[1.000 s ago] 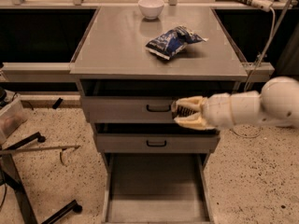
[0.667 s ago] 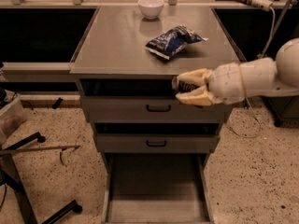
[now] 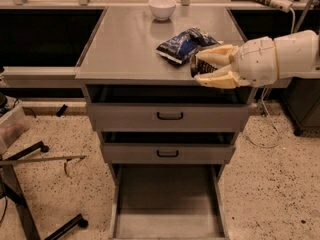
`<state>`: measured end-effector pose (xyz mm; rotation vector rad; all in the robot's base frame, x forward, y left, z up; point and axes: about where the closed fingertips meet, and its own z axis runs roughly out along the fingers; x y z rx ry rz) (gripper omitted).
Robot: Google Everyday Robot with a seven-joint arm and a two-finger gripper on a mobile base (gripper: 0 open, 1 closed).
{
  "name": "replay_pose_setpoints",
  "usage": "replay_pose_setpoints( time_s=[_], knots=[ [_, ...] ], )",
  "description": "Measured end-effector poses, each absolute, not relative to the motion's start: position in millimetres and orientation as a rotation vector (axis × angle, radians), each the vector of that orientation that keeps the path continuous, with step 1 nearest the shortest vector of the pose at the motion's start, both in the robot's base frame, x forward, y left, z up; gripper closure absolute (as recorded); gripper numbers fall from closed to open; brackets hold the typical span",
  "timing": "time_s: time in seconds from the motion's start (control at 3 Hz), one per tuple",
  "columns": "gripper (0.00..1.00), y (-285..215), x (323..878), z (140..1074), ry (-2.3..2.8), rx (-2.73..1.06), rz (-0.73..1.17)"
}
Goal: Pick rxbar chocolate from bottom drawer and place on counter
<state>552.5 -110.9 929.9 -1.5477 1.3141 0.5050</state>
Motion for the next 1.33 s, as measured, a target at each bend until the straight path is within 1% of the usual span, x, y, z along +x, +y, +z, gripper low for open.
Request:
replay_pose_setpoints(
  time_s=[0.33,0.67,1.0,1.33],
  knots=[
    [1.0,-108.3,569.0,935.3,1.304,-1.594,0.48],
    [1.0,-106.5,606.9,943.0,1.295,-1.666,0.415],
    [1.0,-110.9,657.5,964.7,1.289,-1.691,0.299],
    [1.0,-131.9,690.7,976.3,1.326,-1.652,0.208]
  ],
)
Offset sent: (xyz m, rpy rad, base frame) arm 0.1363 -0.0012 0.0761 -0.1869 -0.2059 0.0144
